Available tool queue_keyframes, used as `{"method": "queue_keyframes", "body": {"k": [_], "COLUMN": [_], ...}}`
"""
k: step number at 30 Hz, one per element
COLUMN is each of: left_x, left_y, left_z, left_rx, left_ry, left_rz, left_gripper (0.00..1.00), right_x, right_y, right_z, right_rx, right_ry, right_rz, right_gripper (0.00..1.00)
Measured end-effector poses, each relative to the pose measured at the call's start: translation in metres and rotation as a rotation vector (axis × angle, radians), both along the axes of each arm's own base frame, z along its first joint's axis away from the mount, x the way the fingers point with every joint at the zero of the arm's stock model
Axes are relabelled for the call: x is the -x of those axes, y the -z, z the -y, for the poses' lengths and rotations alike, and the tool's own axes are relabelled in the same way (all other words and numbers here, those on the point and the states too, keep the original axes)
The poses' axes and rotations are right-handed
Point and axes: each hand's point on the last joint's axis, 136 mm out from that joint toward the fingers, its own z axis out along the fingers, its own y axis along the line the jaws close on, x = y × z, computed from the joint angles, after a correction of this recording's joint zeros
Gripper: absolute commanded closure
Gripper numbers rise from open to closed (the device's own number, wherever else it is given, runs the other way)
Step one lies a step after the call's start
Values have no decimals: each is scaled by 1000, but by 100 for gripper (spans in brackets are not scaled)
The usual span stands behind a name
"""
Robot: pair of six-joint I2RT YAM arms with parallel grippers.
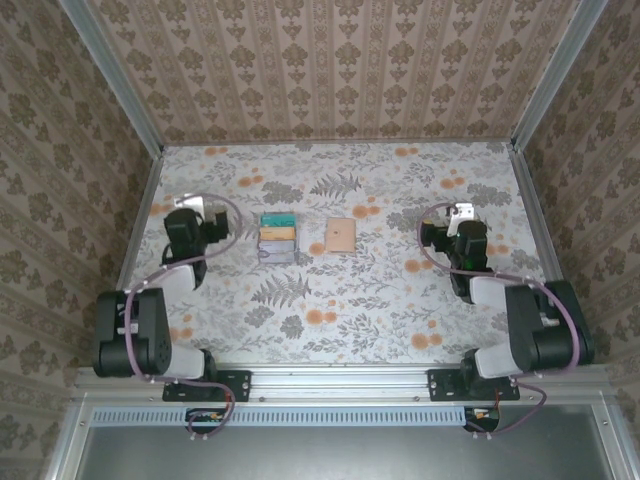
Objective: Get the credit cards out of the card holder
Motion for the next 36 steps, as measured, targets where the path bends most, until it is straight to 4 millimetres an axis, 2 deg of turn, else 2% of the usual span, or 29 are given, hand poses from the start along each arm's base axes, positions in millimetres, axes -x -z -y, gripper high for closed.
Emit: {"method": "queue_keyframes", "body": {"k": [5,7,10,13,16,22,25,27,30,33,36], "left_x": [3,9,28,42,48,54,59,61,56,49,43], "left_y": [-80,-103,-115,-116,-119,-113,-101,-87,-62,-32,1], "left_z": [-41,-50,-46,-26,14,124,180,215,260,294,315], "left_rx": [179,238,311,345,342,272,229,193,137,100,74], "left_ry": [-319,-387,-405,-357,-248,40,169,242,311,354,374], "left_rz": [21,36,33,12,-16,-113,-162,-212,-289,-365,-445], "left_gripper": [0,0,0,0,0,0,0,1,10,21,29], "right_x": [4,8,19,30,35,43,52,59,66,71,75], "right_y": [-76,-98,-114,-116,-115,-100,-99,-102,-103,-106,-110], "right_z": [10,10,11,8,0,-31,-49,-59,-67,-68,-67], "right_rx": [-132,-190,-283,-362,-432,-516,-535,-540,-543,-544,-545], "right_ry": [105,123,150,161,133,38,-20,-58,-88,-93,-95], "right_rz": [139,167,180,168,148,45,12,1,-9,-6,4], "right_gripper": [1,0,0,0,0,0,0,0,0,0,0]}}
